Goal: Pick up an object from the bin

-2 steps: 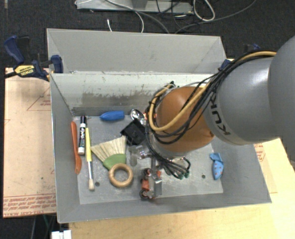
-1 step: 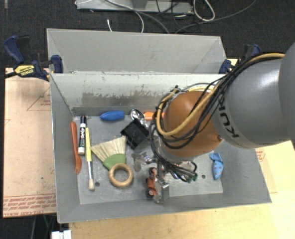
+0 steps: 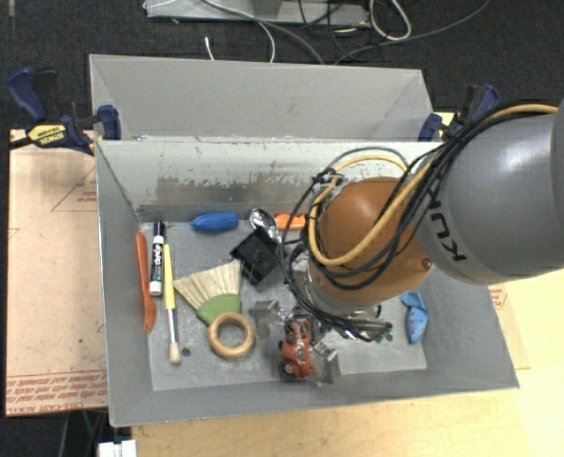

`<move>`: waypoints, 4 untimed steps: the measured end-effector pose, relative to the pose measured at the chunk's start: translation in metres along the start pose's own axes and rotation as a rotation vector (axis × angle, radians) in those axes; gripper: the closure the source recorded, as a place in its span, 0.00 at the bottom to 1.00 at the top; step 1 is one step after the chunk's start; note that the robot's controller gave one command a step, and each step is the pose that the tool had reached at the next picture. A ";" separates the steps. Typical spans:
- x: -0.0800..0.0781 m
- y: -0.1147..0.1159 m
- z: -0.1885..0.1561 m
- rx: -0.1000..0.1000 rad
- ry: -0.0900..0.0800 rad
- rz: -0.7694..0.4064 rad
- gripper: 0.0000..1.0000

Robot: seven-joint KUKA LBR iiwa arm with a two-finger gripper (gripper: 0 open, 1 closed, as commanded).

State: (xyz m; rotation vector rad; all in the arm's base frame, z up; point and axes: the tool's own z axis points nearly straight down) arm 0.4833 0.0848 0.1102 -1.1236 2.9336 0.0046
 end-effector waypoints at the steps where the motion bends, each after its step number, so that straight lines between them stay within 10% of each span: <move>1: 0.015 -0.036 0.041 0.001 -0.003 -0.254 0.00; 2: 0.014 -0.019 0.041 0.003 -0.007 -0.973 1.00; 4: 0.014 -0.017 0.012 -0.001 -0.008 -0.968 1.00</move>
Offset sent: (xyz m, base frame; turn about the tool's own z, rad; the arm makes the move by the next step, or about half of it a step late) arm 0.0024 -0.0240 -0.0402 -0.9769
